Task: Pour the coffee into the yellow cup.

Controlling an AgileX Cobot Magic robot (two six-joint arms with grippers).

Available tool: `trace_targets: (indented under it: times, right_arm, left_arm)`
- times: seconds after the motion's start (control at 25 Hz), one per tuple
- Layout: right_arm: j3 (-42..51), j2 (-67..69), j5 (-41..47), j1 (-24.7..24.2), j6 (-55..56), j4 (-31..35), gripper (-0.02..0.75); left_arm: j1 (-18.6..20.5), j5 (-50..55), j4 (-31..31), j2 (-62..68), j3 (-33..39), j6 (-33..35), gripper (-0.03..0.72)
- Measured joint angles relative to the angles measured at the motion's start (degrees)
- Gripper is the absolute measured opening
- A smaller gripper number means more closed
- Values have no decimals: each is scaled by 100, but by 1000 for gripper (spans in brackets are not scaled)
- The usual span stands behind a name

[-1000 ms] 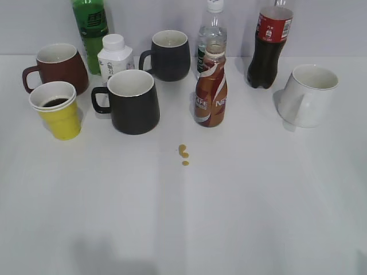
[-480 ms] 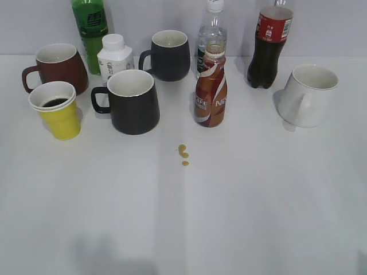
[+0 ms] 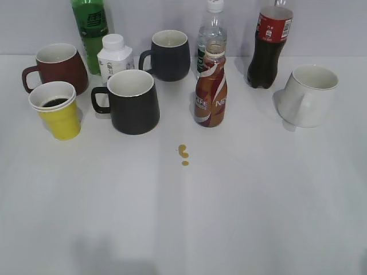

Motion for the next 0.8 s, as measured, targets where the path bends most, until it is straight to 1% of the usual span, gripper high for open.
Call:
trace_targets:
  times: [0.8]
  right_arm:
    - [0, 0, -5, 0, 4, -2, 590]
  left_arm:
    - [0, -5, 0, 0, 0, 0, 545]
